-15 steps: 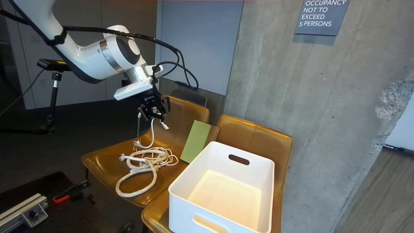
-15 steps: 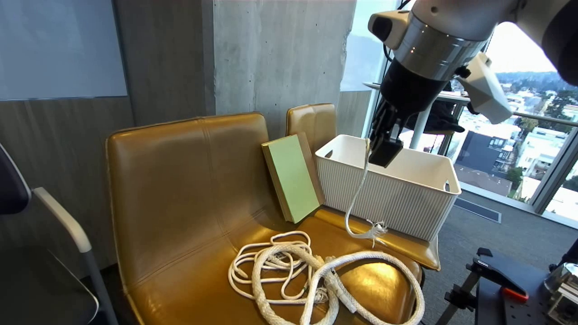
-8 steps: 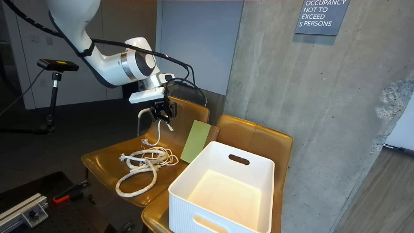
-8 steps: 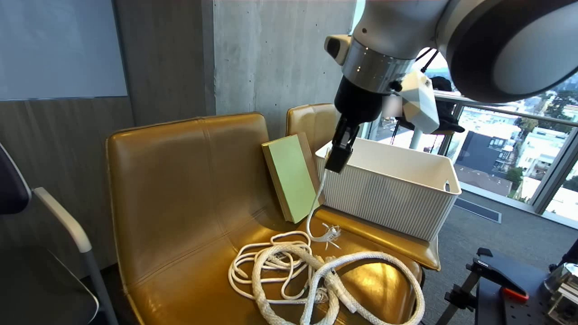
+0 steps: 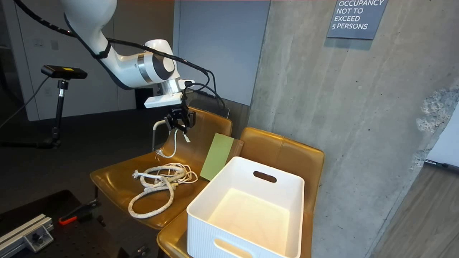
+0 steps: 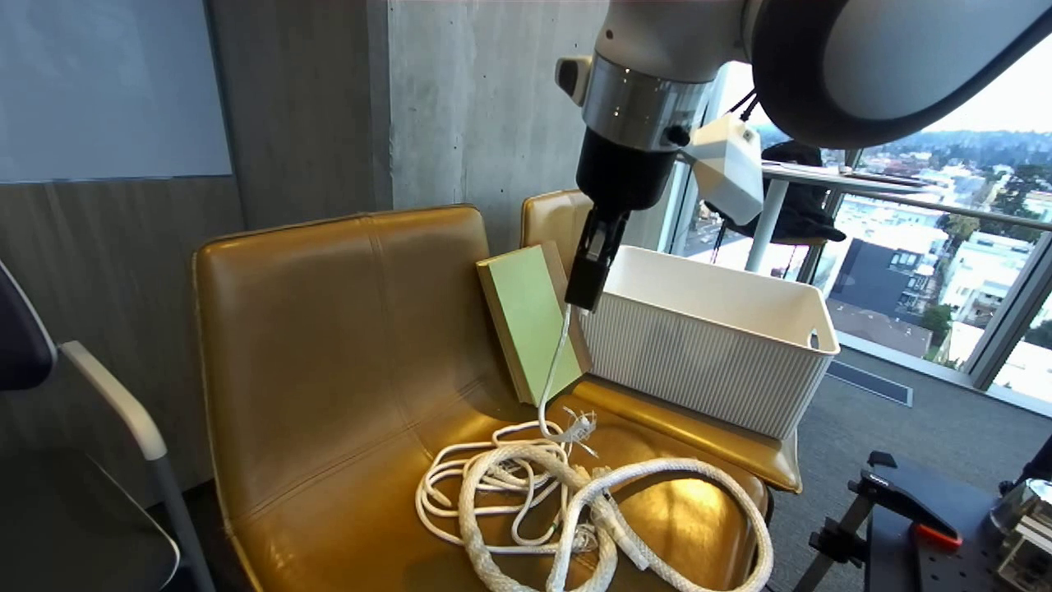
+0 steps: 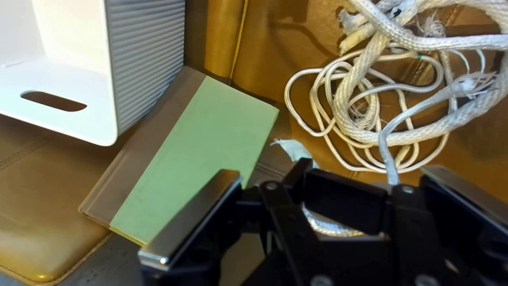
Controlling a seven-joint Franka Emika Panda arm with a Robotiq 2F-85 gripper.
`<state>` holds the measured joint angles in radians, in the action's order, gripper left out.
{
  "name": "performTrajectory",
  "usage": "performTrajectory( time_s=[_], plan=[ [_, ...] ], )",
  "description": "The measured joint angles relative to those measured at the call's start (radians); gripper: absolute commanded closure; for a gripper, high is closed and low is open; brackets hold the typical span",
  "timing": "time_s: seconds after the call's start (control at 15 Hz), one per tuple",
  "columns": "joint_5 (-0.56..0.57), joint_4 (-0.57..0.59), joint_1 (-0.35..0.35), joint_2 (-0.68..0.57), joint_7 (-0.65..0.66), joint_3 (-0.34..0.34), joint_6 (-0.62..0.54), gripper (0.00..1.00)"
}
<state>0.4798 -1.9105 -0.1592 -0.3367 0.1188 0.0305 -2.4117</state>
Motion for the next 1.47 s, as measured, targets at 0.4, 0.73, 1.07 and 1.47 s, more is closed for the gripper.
performTrajectory(
  time_s=[0.4,0.73,1.07,1.47],
  plan=[
    [-0.009,-0.011,-0.026,0.002,0.002,0.001,0.002,0.61],
    [-0.009,-0.024,-0.031,0.005,0.002,0.001,0.001,0.25],
    [-0.041,-0.025,-0.019,0.003,-0.024,0.001,0.002,0.0],
    [-0.149,-0.014,0.009,-0.016,-0.115,0.002,0.031,0.0]
  ],
)
